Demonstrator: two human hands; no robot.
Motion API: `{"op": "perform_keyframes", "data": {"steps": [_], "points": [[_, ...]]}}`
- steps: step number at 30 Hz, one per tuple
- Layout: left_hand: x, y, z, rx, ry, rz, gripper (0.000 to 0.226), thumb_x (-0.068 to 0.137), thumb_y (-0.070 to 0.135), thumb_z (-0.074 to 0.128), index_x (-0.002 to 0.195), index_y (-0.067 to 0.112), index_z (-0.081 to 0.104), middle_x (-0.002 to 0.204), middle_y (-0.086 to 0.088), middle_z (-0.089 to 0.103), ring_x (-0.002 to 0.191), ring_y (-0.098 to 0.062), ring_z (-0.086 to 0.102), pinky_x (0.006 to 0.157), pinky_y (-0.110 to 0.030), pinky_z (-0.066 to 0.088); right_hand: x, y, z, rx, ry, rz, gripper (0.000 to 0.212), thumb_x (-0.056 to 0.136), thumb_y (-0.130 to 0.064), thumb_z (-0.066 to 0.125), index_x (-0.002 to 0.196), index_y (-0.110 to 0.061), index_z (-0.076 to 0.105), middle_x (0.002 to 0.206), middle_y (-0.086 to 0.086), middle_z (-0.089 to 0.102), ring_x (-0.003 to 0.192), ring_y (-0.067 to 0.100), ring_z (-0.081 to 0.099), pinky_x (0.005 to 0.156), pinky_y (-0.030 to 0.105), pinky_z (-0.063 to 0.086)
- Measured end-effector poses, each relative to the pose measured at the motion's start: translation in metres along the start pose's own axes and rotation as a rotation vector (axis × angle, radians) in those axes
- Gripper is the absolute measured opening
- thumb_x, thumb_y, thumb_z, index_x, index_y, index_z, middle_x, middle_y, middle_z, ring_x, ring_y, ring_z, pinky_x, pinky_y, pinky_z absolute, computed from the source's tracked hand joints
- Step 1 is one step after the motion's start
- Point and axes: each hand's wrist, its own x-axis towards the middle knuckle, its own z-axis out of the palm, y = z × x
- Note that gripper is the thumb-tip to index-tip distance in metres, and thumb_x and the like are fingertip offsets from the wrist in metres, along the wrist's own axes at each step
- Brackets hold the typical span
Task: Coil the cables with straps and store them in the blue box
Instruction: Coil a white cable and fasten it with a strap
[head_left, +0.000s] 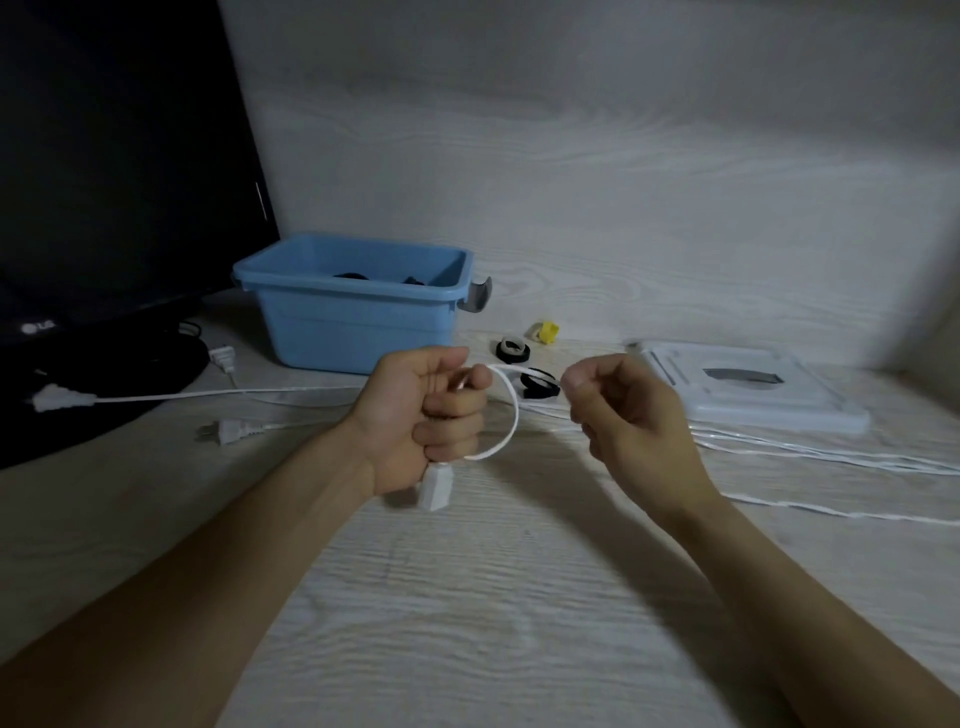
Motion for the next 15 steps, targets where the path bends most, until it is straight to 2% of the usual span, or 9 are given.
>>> {"op": "perform_keyframes", "data": {"steps": [2,4,6,8,10,11,13,15], "points": [[0.003,0.001,-0.003,0.011,0.109,0.028,0.031,0.096,0.027,0.036,0.070,0.016,0.047,0.047,0.009,0.020,0.034,-0.007,0.017,0.040,-0.025,0.007,0.000,0.004,-0.002,-0.117,-0.076,-0.050,0.006,0.090,-0.015,0.070,0.089,-0.014,0.064,0.072,0.002,0.064,0.064,0.012,0.056,0.059,0.023,0.045],[0.005,0.004,-0.006,-0.040,0.241,0.131,0.032,0.097,0.024,0.036,0.067,0.018,0.043,0.047,0.009,0.020,0.036,-0.007,0.016,0.040,-0.024,0.008,0.000,0.008,-0.002,-0.238,-0.148,-0.041,0.006,0.091,-0.022,0.070,0.089,-0.020,0.065,0.069,-0.002,0.062,0.062,0.014,0.053,0.061,0.030,0.044],[0.006,0.012,-0.013,-0.166,0.370,0.266,0.033,0.097,0.020,0.036,0.064,0.019,0.039,0.046,0.008,0.020,0.037,-0.007,0.015,0.040,-0.024,0.007,0.000,0.012,-0.004,-0.352,-0.176,-0.045,0.009,0.093,-0.028,0.067,0.086,-0.022,0.065,0.061,-0.004,0.056,0.055,0.011,0.047,0.057,0.031,0.040],[0.003,0.023,-0.022,-0.323,0.452,0.390,0.032,0.093,0.016,0.037,0.061,0.019,0.036,0.046,0.008,0.021,0.036,-0.007,0.016,0.037,-0.022,0.011,0.001,0.013,-0.007,-0.405,-0.181,-0.064,0.012,0.095,-0.030,0.064,0.086,-0.023,0.065,0.059,0.004,0.056,0.052,0.014,0.046,0.055,0.034,0.040],[0.000,0.034,-0.030,-0.456,0.487,0.502,0.023,0.083,0.012,0.039,0.062,0.019,0.032,0.045,0.007,0.024,0.035,-0.007,0.020,0.035,-0.020,0.017,0.002,0.013,-0.010,-0.433,-0.172,-0.087,0.009,0.096,-0.029,0.062,0.088,-0.024,0.064,0.063,0.009,0.060,0.055,0.024,0.051,0.057,0.037,0.043],[-0.001,0.038,-0.033,-0.502,0.492,0.547,0.024,0.085,0.013,0.038,0.063,0.019,0.030,0.046,0.006,0.027,0.035,-0.008,0.022,0.035,-0.020,0.020,0.002,0.013,-0.010,-0.446,-0.171,-0.099,0.009,0.096,-0.027,0.062,0.088,-0.025,0.064,0.064,0.008,0.062,0.057,0.025,0.054,0.058,0.036,0.044],[0.000,0.043,-0.037,-0.565,0.486,0.593,0.033,0.100,0.022,0.030,0.068,0.019,0.029,0.049,0.003,0.032,0.038,-0.010,0.027,0.040,-0.020,0.025,0.000,0.013,-0.008,-0.468,-0.201,-0.120,0.010,0.096,-0.023,0.061,0.086,-0.025,0.064,0.063,0.002,0.062,0.056,0.018,0.055,0.058,0.031,0.044],[0.003,0.043,-0.036,-0.569,0.483,0.597,0.037,0.105,0.033,0.026,0.072,0.018,0.031,0.052,0.002,0.036,0.040,-0.011,0.030,0.043,-0.021,0.028,-0.003,0.014,-0.004,-0.514,-0.277,-0.130,0.012,0.095,-0.021,0.063,0.084,-0.026,0.064,0.061,-0.004,0.060,0.053,0.007,0.051,0.057,0.023,0.042]]}}
